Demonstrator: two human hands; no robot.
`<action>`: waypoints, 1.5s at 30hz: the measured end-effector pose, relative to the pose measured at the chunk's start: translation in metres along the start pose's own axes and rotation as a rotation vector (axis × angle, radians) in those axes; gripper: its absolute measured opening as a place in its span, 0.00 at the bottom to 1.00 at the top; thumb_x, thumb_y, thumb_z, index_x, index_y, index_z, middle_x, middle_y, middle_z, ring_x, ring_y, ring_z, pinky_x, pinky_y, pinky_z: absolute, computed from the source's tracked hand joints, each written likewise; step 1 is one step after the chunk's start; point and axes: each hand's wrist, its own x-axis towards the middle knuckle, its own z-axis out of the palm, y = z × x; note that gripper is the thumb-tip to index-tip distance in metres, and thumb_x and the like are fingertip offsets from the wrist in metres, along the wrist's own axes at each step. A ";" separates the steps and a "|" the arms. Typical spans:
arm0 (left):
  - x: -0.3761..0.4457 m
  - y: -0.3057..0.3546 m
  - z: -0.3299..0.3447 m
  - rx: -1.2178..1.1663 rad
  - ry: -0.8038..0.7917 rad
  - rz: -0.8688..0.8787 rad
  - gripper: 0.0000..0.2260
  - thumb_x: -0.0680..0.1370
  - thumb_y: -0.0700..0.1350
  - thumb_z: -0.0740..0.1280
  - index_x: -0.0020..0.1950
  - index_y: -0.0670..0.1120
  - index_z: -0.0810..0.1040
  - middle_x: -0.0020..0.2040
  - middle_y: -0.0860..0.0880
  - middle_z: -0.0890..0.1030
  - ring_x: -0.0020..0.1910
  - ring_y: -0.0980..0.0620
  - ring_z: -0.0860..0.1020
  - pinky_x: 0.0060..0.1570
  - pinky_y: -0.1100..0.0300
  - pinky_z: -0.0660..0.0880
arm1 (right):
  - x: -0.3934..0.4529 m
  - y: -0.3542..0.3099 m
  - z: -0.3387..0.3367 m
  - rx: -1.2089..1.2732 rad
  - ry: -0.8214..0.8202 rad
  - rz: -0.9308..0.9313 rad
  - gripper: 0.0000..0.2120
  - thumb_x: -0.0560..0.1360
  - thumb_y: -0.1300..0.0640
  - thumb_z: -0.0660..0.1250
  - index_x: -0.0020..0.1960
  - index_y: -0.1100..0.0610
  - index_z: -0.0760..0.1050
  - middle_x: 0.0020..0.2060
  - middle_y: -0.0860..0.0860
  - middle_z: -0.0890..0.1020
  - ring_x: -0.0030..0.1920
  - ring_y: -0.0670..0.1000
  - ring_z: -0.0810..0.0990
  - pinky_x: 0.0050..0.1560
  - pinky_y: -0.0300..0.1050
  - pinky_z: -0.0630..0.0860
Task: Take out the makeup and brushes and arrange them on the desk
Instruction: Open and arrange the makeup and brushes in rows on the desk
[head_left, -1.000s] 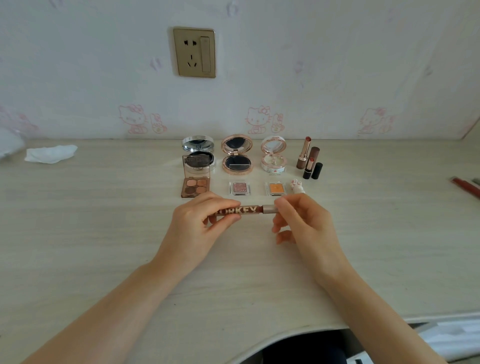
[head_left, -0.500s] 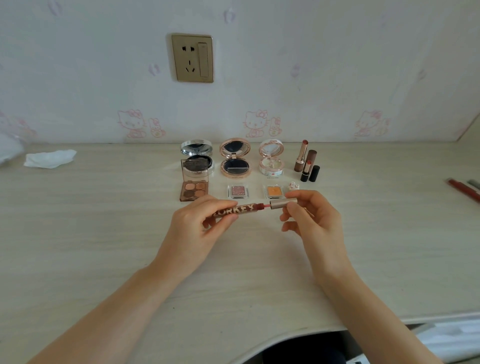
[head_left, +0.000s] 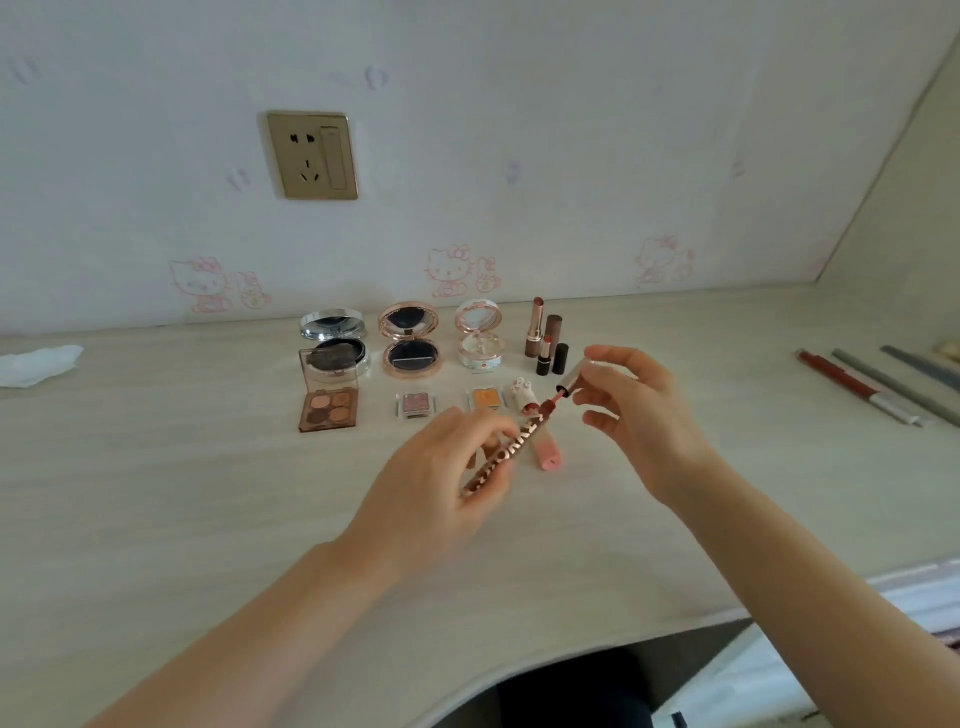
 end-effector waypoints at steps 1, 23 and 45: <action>0.004 0.005 0.008 0.015 -0.026 0.037 0.07 0.77 0.48 0.63 0.55 0.56 0.73 0.44 0.61 0.75 0.44 0.59 0.74 0.42 0.65 0.71 | 0.005 -0.002 -0.006 -0.029 0.007 0.022 0.09 0.75 0.60 0.67 0.55 0.57 0.76 0.39 0.52 0.84 0.39 0.48 0.80 0.39 0.42 0.75; 0.016 0.020 0.070 0.271 -0.203 0.061 0.26 0.74 0.65 0.59 0.68 0.53 0.73 0.50 0.58 0.77 0.56 0.54 0.65 0.55 0.58 0.62 | 0.069 0.004 -0.009 -0.588 -0.129 0.076 0.03 0.73 0.53 0.70 0.44 0.52 0.79 0.33 0.46 0.82 0.35 0.45 0.75 0.34 0.37 0.71; 0.017 0.017 0.070 0.197 -0.193 0.017 0.17 0.75 0.56 0.66 0.60 0.49 0.80 0.48 0.55 0.79 0.54 0.52 0.70 0.54 0.55 0.69 | 0.086 0.034 0.020 -1.023 0.009 -0.089 0.04 0.71 0.54 0.70 0.43 0.53 0.79 0.35 0.49 0.82 0.40 0.49 0.80 0.42 0.46 0.80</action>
